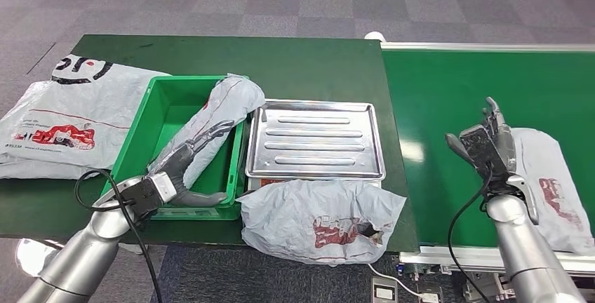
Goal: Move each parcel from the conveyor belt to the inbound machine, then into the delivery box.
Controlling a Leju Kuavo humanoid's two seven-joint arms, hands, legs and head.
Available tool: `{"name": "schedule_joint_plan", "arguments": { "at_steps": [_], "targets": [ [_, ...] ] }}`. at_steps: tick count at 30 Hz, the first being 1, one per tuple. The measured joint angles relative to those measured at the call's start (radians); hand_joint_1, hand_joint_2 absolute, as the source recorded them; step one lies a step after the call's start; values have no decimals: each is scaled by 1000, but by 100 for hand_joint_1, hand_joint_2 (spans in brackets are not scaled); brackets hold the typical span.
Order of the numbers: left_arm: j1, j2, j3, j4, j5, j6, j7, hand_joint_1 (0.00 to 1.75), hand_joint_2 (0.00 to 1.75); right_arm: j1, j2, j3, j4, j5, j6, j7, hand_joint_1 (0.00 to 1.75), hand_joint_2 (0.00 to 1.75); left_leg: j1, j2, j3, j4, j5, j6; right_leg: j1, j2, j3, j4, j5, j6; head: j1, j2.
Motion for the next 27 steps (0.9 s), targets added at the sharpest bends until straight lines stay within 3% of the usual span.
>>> {"name": "schedule_joint_plan", "arguments": {
  "at_steps": [7,16,27],
  "targets": [
    [13,25,22,-28,25,-158,-64,0,175,25,-22,-6,-9,-14,-9,18,0,175,0,-1,0,0,0,0,0,0,0,0,0,0,0,0],
    [12,115,21,-102,-73,-253,-76,0,175,124,-65,-69,-109,-19,9,51,0,175,0,0,0,0,-1,-1,0,0,0,0,-1,-1,0,0],
    [34,160,-26,-173,-417,11,18,0,175,157,-75,-91,-172,17,22,87,0,175,0,0,0,0,-1,-1,0,0,0,0,-1,-1,0,0]
  ]
}}
